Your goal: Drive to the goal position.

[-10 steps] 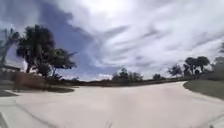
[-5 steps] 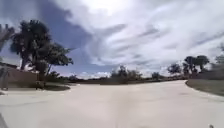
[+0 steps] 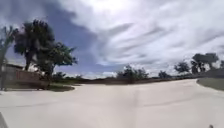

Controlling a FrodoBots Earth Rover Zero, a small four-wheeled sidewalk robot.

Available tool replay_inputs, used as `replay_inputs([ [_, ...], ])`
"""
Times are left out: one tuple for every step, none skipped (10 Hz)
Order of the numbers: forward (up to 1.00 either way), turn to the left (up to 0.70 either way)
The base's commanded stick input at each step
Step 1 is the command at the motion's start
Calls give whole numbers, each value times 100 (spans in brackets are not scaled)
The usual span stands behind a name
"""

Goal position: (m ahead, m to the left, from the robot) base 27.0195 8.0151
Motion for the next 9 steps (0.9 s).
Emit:
replay_inputs([
  [85,12],
  [85,0],
  [85,0],
  [85,8],
  [85,34],
  [85,34],
  [85,34],
  [85,0],
  [85,0],
])
